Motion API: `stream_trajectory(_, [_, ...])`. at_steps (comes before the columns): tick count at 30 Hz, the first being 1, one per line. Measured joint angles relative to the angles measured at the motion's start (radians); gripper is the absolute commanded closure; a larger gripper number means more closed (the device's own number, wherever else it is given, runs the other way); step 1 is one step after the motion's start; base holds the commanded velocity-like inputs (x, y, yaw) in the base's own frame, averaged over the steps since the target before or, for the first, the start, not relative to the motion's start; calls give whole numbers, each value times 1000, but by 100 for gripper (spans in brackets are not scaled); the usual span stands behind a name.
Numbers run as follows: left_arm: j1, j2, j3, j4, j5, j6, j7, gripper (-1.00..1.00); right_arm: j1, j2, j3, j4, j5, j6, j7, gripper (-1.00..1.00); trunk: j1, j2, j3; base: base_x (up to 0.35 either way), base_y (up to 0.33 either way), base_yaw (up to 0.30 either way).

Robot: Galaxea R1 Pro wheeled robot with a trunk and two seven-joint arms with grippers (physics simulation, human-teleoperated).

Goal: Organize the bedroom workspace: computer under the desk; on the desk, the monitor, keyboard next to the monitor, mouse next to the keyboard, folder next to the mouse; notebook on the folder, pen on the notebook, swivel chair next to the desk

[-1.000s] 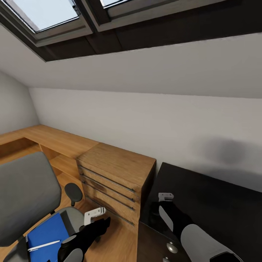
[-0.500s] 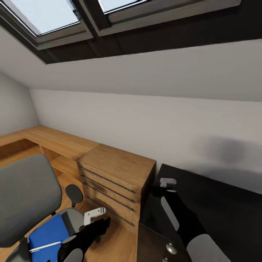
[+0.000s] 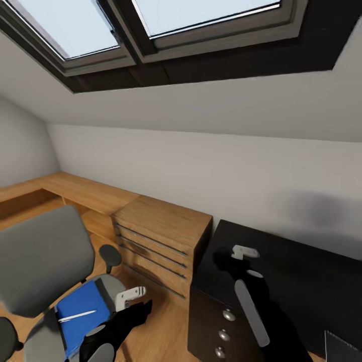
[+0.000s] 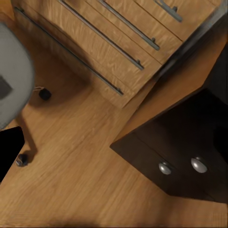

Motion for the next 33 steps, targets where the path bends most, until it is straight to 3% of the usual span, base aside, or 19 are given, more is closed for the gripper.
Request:
stream_trajectory(4, [0,0,0,0,0,0,0,-100,1,0,-21,-10,-38,0,0,100,-15,28,13,-339,0,-12])
stream_trajectory(10, [0,2,3,0,0,0,0,-100,4,-2,-34,-26,-60,-2,0,100,-38,70,32,-321,0,-121])
stream_trajectory(11, [0,3,4,0,0,0,0,-100,4,-2,-68,-26,-58,-1,-1,100,-39,70,32,-182,0,-268])
stream_trajectory(12, [0,3,4,0,0,0,0,-100,4,-2,-70,-25,-61,-2,0,100,-39,70,32,-145,0,-231])
stream_trajectory(19, [0,3,5,2,0,2,0,-100,4,-2,-74,-26,-62,-1,0,100,-39,70,32,-28,0,-45])
stream_trajectory(33, [0,3,4,6,-1,0,0,-100,4,-2,-76,-25,-61,-2,0,100,-39,71,32,-319,0,-239])
